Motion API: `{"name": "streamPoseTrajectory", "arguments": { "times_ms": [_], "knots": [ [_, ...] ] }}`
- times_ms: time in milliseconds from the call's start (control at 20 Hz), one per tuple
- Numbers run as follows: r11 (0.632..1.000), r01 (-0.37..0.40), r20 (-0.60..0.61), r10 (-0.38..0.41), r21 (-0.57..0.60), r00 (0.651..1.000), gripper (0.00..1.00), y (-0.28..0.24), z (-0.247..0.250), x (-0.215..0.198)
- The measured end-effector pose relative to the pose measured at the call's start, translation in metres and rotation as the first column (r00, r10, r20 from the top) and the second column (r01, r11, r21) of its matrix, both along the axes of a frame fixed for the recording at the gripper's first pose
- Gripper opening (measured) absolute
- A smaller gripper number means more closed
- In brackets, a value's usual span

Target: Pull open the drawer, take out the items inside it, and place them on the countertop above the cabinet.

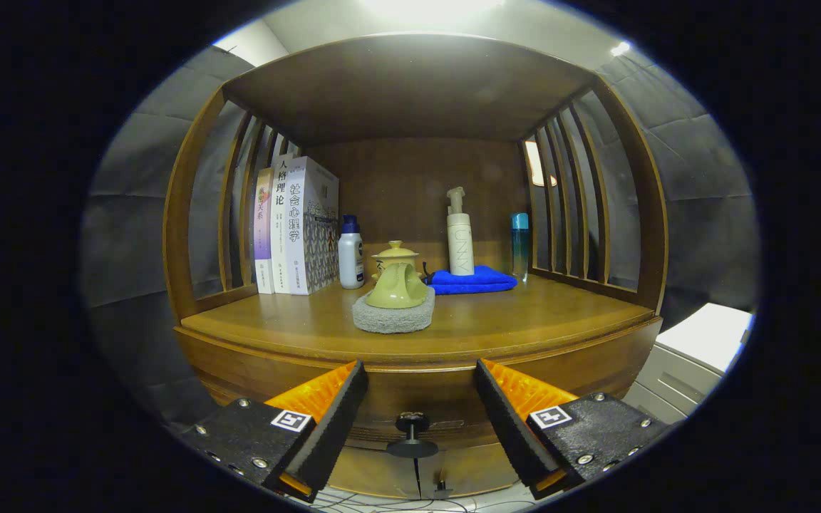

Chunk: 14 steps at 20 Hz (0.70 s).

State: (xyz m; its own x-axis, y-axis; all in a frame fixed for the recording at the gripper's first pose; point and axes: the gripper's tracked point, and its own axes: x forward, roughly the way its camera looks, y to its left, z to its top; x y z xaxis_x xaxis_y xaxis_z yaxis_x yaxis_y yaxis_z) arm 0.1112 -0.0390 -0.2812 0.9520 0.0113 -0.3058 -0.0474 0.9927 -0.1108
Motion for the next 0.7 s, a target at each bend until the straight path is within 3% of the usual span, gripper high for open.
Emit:
{"name": "streamPoseTrajectory", "arguments": {
  "times_ms": [150, 300, 550, 700],
  "knots": [
    [0.997, -0.076, 0.011, 0.076, -0.021, 0.997, 0.96, 0.007, 0.027, -0.008],
    [0.993, -0.115, 0.086, 0.117, -0.029, 0.989, 0.96, 0.003, 0.091, -0.017],
    [0.992, -0.105, 0.160, 0.115, -0.067, 0.980, 0.96, -0.012, 0.203, -0.041],
    [0.994, -0.094, 0.194, 0.103, -0.054, 0.976, 0.96, -0.017, 0.247, -0.068]
  ]
}}
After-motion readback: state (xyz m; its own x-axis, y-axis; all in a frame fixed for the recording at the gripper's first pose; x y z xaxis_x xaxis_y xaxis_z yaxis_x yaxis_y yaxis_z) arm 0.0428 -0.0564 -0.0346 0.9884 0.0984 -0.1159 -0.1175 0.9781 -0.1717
